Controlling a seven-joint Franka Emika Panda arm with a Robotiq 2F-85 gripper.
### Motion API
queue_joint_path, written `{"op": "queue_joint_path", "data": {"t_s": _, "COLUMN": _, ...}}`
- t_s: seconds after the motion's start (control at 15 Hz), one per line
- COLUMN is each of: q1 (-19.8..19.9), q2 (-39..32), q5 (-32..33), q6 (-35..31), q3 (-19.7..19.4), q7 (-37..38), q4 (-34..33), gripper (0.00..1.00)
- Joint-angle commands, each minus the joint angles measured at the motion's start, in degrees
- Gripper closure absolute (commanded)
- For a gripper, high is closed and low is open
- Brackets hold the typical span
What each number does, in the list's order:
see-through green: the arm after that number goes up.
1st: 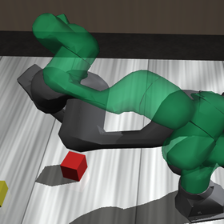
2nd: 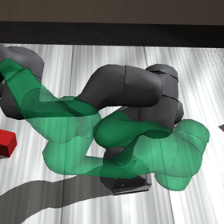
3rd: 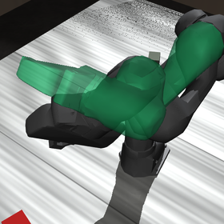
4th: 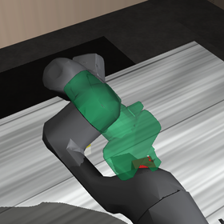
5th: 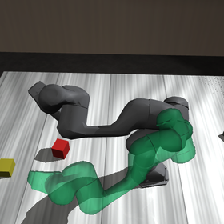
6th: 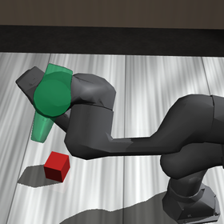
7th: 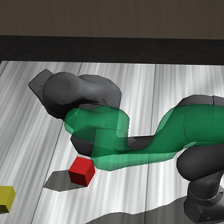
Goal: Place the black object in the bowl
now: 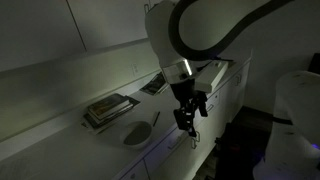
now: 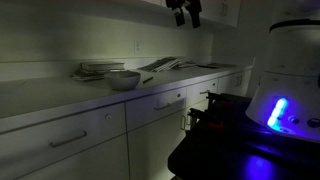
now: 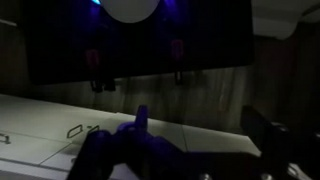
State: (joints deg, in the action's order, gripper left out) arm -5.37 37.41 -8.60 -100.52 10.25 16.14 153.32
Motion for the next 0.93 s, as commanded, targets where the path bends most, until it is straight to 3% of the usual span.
{"op": "queue_joint_path", "data": {"t_s": 0.0, "q1": 0.1, "q2": 0.0, "q5": 0.0, "q6": 0.1, "q3": 0.1, "q7": -0.1, "q4": -0.1, "gripper": 0.00}}
{"op": "queue_joint_path", "data": {"t_s": 0.13, "q1": 0.1, "q2": 0.0, "q5": 0.0, "q6": 0.1, "q3": 0.1, "q7": -0.1, "q4": -0.1, "gripper": 0.00}}
{"op": "queue_joint_path", "data": {"t_s": 0.27, "q1": 2.0, "q2": -0.8, "q5": -0.7, "q6": -4.2, "q3": 1.4, "q7": 5.9, "q4": 0.4, "gripper": 0.00}}
{"op": "queue_joint_path", "data": {"t_s": 0.87, "q1": 13.1, "q2": -20.8, "q5": 5.8, "q6": -39.8, "q3": 1.6, "q7": 24.9, "q4": -2.6, "gripper": 0.00}}
